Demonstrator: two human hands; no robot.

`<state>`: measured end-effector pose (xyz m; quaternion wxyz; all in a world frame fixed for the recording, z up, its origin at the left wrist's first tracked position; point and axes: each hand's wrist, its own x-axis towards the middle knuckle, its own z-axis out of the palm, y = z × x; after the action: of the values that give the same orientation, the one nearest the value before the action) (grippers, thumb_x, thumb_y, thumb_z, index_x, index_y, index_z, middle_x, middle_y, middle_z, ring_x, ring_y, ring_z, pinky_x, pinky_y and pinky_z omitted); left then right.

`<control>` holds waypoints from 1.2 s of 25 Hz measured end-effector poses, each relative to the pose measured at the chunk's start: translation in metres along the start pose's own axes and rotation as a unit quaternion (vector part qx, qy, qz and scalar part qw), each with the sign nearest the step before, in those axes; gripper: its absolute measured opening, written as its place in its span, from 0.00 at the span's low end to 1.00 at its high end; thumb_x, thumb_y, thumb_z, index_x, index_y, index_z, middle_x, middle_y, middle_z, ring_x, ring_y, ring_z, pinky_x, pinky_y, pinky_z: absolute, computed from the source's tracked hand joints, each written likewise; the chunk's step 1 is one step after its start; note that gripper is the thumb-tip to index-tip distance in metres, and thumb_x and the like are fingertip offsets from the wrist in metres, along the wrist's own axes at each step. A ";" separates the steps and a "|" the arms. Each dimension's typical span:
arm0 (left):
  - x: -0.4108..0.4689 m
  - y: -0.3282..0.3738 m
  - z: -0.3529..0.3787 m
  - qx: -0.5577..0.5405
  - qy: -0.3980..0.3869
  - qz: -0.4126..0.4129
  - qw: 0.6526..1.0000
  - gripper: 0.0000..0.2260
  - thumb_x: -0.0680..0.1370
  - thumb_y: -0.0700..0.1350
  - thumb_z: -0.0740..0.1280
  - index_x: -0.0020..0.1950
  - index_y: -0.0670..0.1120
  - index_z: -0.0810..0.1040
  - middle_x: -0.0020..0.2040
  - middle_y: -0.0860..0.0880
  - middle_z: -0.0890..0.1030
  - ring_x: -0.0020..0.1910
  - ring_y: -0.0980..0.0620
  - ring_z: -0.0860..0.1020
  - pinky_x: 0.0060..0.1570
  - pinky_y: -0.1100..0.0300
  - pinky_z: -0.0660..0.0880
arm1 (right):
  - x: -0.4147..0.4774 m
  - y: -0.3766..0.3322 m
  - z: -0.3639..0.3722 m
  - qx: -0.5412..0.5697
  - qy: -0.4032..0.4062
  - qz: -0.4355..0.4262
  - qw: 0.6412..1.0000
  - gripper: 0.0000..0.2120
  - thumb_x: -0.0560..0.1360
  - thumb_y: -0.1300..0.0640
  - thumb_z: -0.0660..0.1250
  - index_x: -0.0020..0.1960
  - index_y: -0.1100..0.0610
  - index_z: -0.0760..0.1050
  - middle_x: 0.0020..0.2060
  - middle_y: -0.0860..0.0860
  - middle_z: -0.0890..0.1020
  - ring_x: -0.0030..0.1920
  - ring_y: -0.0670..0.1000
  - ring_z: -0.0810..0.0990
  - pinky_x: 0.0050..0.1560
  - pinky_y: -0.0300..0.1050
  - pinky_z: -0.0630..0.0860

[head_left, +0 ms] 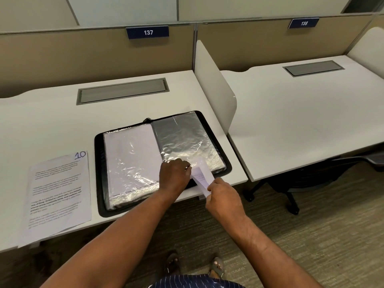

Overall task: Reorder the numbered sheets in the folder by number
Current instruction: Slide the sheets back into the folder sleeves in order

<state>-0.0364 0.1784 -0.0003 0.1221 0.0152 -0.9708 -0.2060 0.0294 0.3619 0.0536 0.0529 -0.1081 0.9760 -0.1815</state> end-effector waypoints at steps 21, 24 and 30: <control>-0.003 0.005 0.016 0.063 0.007 0.066 0.996 0.03 0.73 0.47 0.73 0.45 0.51 0.86 0.37 0.52 0.82 0.38 0.48 0.80 0.44 0.51 0.72 | 0.041 0.036 0.022 0.356 0.056 0.222 0.906 0.13 0.78 0.63 0.68 0.59 0.50 0.79 0.52 0.47 0.83 0.48 0.46 0.83 0.47 0.47 0.84; 0.000 0.006 0.025 0.075 -0.010 0.076 0.994 0.03 0.74 0.48 0.72 0.45 0.51 0.86 0.39 0.53 0.82 0.39 0.48 0.79 0.44 0.52 0.70 | 0.051 0.038 0.023 0.367 0.057 0.234 0.899 0.10 0.79 0.62 0.69 0.57 0.51 0.80 0.51 0.46 0.82 0.48 0.45 0.83 0.44 0.42 0.83; 0.002 0.003 0.040 0.060 -0.036 0.071 0.995 0.04 0.75 0.48 0.72 0.47 0.51 0.85 0.43 0.53 0.83 0.42 0.48 0.80 0.45 0.52 0.72 | 0.031 0.065 0.026 0.391 0.057 0.284 0.873 0.11 0.78 0.61 0.72 0.57 0.51 0.75 0.50 0.46 0.80 0.48 0.44 0.80 0.40 0.38 0.75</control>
<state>-0.0477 0.1970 -0.0344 0.1006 -0.0535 -0.9838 -0.1387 -0.0093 0.4047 0.0034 0.0847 0.2140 0.8151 -0.5316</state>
